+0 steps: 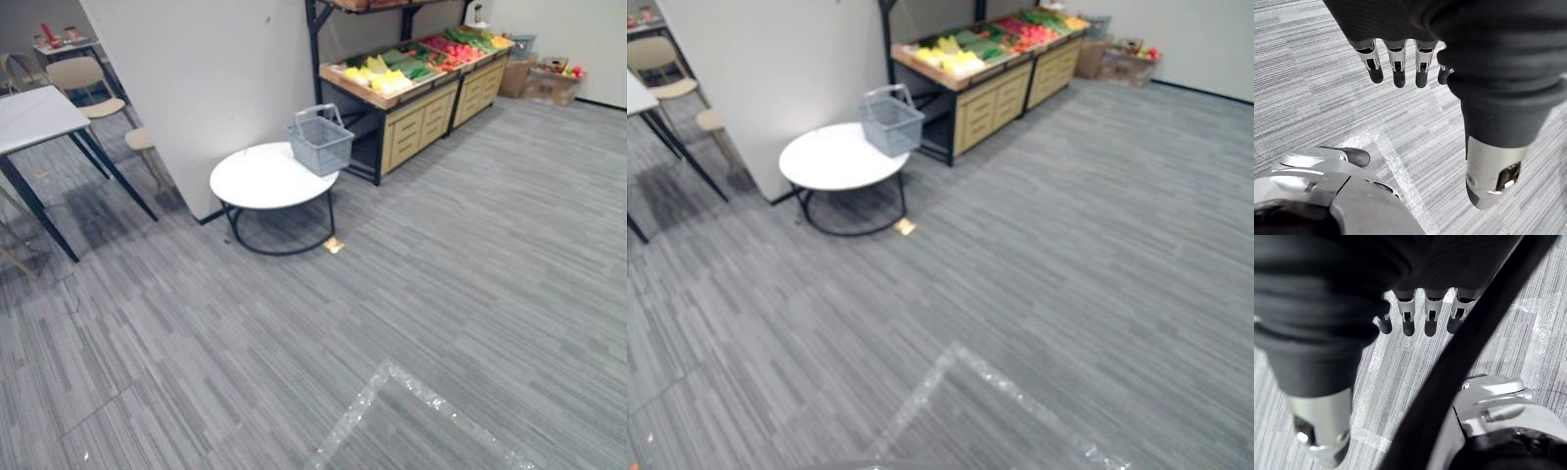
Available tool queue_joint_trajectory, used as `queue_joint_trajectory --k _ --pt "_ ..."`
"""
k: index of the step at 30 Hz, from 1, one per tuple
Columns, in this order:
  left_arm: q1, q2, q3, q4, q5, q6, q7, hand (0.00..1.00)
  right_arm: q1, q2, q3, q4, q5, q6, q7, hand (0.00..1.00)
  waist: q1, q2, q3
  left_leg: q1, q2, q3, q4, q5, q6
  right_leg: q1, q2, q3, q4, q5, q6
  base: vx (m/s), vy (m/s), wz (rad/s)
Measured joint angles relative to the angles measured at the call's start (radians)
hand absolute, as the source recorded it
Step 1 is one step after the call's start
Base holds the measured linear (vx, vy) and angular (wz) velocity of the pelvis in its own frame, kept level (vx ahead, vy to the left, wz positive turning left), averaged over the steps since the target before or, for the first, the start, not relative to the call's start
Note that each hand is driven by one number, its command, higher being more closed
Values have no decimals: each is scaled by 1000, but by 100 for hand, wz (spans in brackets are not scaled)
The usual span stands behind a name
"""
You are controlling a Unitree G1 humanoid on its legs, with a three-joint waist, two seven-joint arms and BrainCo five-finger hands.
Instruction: Pick vegetable in the basket
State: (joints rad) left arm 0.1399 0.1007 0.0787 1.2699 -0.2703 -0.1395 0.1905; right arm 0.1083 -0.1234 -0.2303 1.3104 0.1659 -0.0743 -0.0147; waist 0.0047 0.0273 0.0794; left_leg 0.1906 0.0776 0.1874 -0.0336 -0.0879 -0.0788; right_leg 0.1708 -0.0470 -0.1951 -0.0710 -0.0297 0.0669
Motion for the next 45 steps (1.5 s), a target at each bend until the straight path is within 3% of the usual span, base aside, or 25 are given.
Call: queue_joint_trajectory --k 1,3,4,5,11,14,16,20,25,32,39,45 --pt "0 -1 1 0 0 -5 1 0 -5 -1 0 0 -4 -1 0 0 0 -8 12 5 1 3 -2 -1 -4 4 2 0 -1 0 0 0 0 0" --pt "-1 -1 4 -1 0 -8 3 0 -6 -1 0 0 -10 -2 0 0 0 1 10 6 5 11 -3 -1 -4 5 5 1 -3 0 0 -32 -24 -5" --pt "-1 -4 6 -1 0 -15 8 0 -7 -1 0 0 -10 -3 0 0 1 -10 18 6 7 15 -5 -1 -4 3 8 4 -4 0 0 -31 -30 -6" --pt "-2 -4 6 -1 0 -23 20 0 -8 -1 0 -1 -10 -5 -2 0 0 3 13 6 9 16 -5 0 -4 2 10 4 -4 0 0 -34 -32 -6" --pt "4 -18 6 -39 0 -57 69 0 -1 -6 48 -47 -3 -37 -27 0 0 -2 26 2 15 18 -16 7 -9 -10 17 6 -3 0 0 -28 -25 -2" --pt "10 -20 -2 -100 -6 -98 79 0 13 -20 131 -131 -2 -117 -28 0 -2 -5 33 -2 15 20 -17 8 -9 -15 18 8 -3 0 -1 0 0 0" --pt "10 -26 -1 -124 -24 -106 79 0 7 -22 147 -137 -2 -143 -23 0 -3 -6 33 -9 15 21 -17 8 -9 -22 18 8 -3 0 -1 0 0 0" --pt "1 -35 7 -173 -32 -114 79 0 -7 -38 208 -162 12 -148 26 0 -4 0 31 -15 14 21 -17 8 -10 -28 18 9 -4 1 -1 0 0 0" --pt "4 -67 8 -279 -37 -136 100 0 -6 -32 256 -238 123 -156 79 0 -4 -13 39 -18 12 21 -17 7 -11 -31 16 8 -4 1 -1 0 0 0" --pt "12 -69 7 -384 -32 -143 98 0 -5 -34 290 -312 148 -174 139 0 -5 -10 37 -32 8 20 -4 7 -11 -42 9 8 6 1 -1 0 0 0" --pt "23 -73 6 -433 -30 -143 85 0 -4 -35 309 -326 130 -178 123 0 -5 -4 33 -33 8 18 4 8 -10 -45 6 5 20 0 -1 -48 -2 1" --pt "12 -70 9 -399 -30 -142 88 0 -10 -35 256 -251 37 -149 22 0 -8 2 36 -49 11 13 15 13 -2 -61 6 1 37 2 -6 -51 -9 2"
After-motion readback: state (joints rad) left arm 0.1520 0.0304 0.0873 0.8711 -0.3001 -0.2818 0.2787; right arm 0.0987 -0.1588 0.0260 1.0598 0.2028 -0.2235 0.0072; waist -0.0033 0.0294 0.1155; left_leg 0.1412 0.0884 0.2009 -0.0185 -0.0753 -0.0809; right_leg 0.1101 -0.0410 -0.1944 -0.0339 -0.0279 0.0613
